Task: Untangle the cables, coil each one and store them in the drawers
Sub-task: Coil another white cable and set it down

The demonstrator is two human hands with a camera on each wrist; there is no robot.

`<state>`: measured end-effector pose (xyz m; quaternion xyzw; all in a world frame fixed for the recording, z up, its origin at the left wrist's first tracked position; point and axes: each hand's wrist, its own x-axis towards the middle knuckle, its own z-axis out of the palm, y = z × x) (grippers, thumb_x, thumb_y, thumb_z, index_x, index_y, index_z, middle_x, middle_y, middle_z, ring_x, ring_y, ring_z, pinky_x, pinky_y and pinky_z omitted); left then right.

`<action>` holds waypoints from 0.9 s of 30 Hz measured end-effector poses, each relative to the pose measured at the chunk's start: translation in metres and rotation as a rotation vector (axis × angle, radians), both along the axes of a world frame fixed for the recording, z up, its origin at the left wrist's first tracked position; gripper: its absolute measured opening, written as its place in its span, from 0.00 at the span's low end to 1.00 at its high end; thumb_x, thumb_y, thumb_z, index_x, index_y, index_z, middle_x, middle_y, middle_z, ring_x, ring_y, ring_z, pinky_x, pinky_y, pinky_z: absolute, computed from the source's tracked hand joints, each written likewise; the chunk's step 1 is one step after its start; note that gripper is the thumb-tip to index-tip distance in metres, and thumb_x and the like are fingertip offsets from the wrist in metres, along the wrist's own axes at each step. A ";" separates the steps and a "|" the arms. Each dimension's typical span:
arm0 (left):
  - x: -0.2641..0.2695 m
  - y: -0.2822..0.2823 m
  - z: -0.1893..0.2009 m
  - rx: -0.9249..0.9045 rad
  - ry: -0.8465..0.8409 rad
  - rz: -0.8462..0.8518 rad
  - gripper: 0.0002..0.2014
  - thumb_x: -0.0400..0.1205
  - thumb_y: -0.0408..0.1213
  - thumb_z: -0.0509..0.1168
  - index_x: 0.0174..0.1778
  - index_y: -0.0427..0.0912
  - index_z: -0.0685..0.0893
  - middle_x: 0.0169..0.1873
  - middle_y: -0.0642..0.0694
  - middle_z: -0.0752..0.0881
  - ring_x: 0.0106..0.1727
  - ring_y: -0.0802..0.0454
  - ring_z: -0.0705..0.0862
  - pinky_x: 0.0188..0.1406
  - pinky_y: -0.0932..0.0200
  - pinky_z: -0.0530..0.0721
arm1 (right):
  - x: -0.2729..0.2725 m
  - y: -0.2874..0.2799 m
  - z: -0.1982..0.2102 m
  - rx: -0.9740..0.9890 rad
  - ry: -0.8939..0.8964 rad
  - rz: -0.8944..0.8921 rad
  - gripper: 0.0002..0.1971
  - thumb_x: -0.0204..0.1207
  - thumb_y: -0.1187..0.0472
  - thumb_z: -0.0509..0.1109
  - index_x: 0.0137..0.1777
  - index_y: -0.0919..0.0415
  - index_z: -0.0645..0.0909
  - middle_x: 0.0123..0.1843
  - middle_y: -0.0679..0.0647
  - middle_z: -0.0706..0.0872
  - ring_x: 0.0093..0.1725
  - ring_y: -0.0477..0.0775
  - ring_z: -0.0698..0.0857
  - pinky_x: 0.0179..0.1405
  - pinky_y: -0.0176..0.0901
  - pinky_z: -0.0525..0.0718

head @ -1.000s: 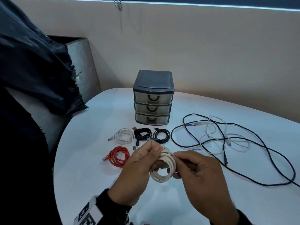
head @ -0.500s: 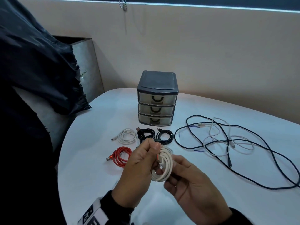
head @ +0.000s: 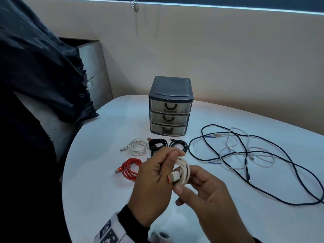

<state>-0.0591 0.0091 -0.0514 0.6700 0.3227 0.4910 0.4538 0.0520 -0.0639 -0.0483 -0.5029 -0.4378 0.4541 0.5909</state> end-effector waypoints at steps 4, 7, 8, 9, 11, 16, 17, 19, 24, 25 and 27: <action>-0.002 0.004 0.003 -0.003 0.006 -0.022 0.13 0.85 0.46 0.56 0.42 0.49 0.84 0.30 0.56 0.82 0.33 0.63 0.78 0.35 0.69 0.76 | -0.001 -0.002 0.000 0.059 -0.086 -0.017 0.16 0.71 0.67 0.73 0.54 0.49 0.90 0.49 0.58 0.91 0.46 0.54 0.89 0.35 0.44 0.88; -0.002 0.005 0.003 0.030 0.061 -0.032 0.16 0.86 0.49 0.54 0.42 0.46 0.82 0.29 0.52 0.80 0.32 0.58 0.76 0.32 0.63 0.75 | -0.004 -0.004 -0.001 0.054 -0.151 -0.066 0.18 0.77 0.74 0.72 0.52 0.48 0.90 0.47 0.54 0.92 0.47 0.53 0.90 0.34 0.45 0.89; -0.002 0.005 0.002 0.037 0.077 -0.034 0.16 0.86 0.50 0.54 0.41 0.45 0.80 0.29 0.50 0.79 0.31 0.56 0.76 0.31 0.59 0.75 | -0.006 -0.004 -0.002 0.050 -0.179 -0.091 0.18 0.78 0.74 0.71 0.52 0.48 0.90 0.46 0.51 0.92 0.47 0.52 0.90 0.33 0.44 0.89; -0.003 0.006 0.001 0.038 0.091 -0.035 0.17 0.86 0.51 0.53 0.41 0.45 0.79 0.28 0.48 0.78 0.31 0.54 0.75 0.31 0.55 0.75 | -0.008 -0.004 -0.002 0.045 -0.209 -0.117 0.17 0.79 0.73 0.70 0.53 0.48 0.89 0.46 0.49 0.92 0.47 0.51 0.90 0.33 0.43 0.89; -0.004 0.007 0.000 0.034 0.125 -0.031 0.17 0.87 0.52 0.53 0.39 0.46 0.77 0.27 0.49 0.77 0.29 0.55 0.73 0.30 0.50 0.74 | -0.012 -0.004 -0.004 0.052 -0.274 -0.164 0.16 0.80 0.70 0.68 0.54 0.47 0.87 0.44 0.44 0.92 0.45 0.48 0.90 0.31 0.39 0.88; -0.007 0.008 0.000 0.041 0.198 -0.053 0.21 0.87 0.55 0.51 0.34 0.47 0.72 0.26 0.54 0.75 0.29 0.59 0.71 0.29 0.63 0.71 | -0.010 -0.004 -0.008 0.062 -0.384 -0.229 0.15 0.82 0.68 0.66 0.54 0.44 0.85 0.43 0.34 0.89 0.28 0.46 0.88 0.28 0.25 0.81; -0.008 0.008 0.002 0.005 0.179 -0.079 0.21 0.87 0.56 0.51 0.34 0.46 0.72 0.26 0.54 0.75 0.29 0.59 0.72 0.30 0.65 0.71 | -0.009 -0.003 -0.008 0.067 -0.391 -0.229 0.16 0.82 0.68 0.66 0.54 0.43 0.85 0.44 0.34 0.89 0.27 0.46 0.88 0.28 0.25 0.81; -0.007 0.009 0.005 -0.146 0.073 -0.137 0.20 0.84 0.56 0.54 0.32 0.46 0.74 0.26 0.55 0.76 0.30 0.60 0.73 0.33 0.67 0.74 | -0.006 -0.003 -0.005 0.083 -0.387 -0.219 0.15 0.82 0.66 0.67 0.54 0.41 0.85 0.44 0.36 0.90 0.28 0.46 0.88 0.30 0.27 0.82; -0.014 0.011 0.009 -0.509 -0.149 -0.326 0.20 0.83 0.53 0.61 0.29 0.46 0.84 0.30 0.42 0.84 0.35 0.51 0.81 0.43 0.59 0.81 | 0.004 -0.006 0.007 0.034 -0.304 -0.006 0.10 0.74 0.54 0.67 0.49 0.40 0.89 0.48 0.46 0.91 0.30 0.53 0.87 0.34 0.43 0.87; -0.015 0.011 0.011 -0.580 -0.182 -0.358 0.20 0.82 0.51 0.62 0.28 0.44 0.85 0.29 0.41 0.84 0.32 0.50 0.81 0.40 0.60 0.82 | 0.006 -0.006 0.009 0.015 -0.285 0.038 0.10 0.73 0.54 0.68 0.48 0.40 0.88 0.48 0.47 0.91 0.29 0.54 0.87 0.34 0.44 0.87; -0.017 0.013 0.011 -0.715 -0.244 -0.392 0.18 0.79 0.47 0.64 0.27 0.41 0.86 0.27 0.41 0.83 0.29 0.51 0.81 0.35 0.62 0.82 | 0.006 -0.006 0.011 0.004 -0.251 0.069 0.09 0.73 0.55 0.70 0.48 0.40 0.89 0.47 0.48 0.92 0.31 0.55 0.87 0.34 0.44 0.87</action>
